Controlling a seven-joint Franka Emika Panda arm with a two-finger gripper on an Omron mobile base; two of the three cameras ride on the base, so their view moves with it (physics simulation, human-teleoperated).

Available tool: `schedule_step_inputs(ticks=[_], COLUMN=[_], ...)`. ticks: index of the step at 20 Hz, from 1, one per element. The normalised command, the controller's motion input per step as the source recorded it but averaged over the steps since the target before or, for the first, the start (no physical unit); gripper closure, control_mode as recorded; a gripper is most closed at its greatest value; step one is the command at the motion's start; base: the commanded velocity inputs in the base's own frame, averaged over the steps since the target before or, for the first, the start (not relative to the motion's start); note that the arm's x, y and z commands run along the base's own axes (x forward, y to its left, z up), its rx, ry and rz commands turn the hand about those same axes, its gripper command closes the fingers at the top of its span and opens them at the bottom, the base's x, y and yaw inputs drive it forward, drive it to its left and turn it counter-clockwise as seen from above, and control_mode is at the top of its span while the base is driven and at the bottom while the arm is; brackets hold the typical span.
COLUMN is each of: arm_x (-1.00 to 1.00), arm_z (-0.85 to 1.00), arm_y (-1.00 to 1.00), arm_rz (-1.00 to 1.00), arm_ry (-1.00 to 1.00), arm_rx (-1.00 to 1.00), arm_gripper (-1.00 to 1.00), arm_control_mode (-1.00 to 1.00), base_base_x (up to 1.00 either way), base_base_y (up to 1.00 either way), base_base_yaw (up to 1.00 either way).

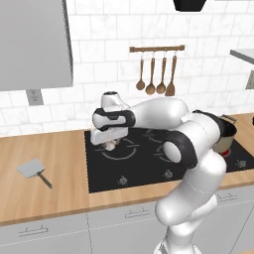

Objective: Put the bell pepper and garlic in the pot. Retrieve the spatula and lightly stir the vegetables in the pot.

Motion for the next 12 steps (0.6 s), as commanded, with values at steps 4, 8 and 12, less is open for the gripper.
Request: schedule_step_inputs(ticks=[4, 8, 12], arm_x=[0.38, 0.20, 0.16], arm_z=[0.38, 0.50, 0.54], arm_y=[-1.00, -1.00, -1.00], arm_rz=[-0.14, -0.17, -0.23], arm_ry=[-0.17, -0.18, -0.03], arm_rx=[0.00, 0.00, -0.04], arm_gripper=[1.00, 1.00, 1.00], arm_control_mode=[-1.00, -1.00, -1.00], base_base_x=[0.00, 0.00, 0.00], base_base_y=[0.00, 0.00, 0.00], base_base_yaw=[0.00, 0.00, 0.00])
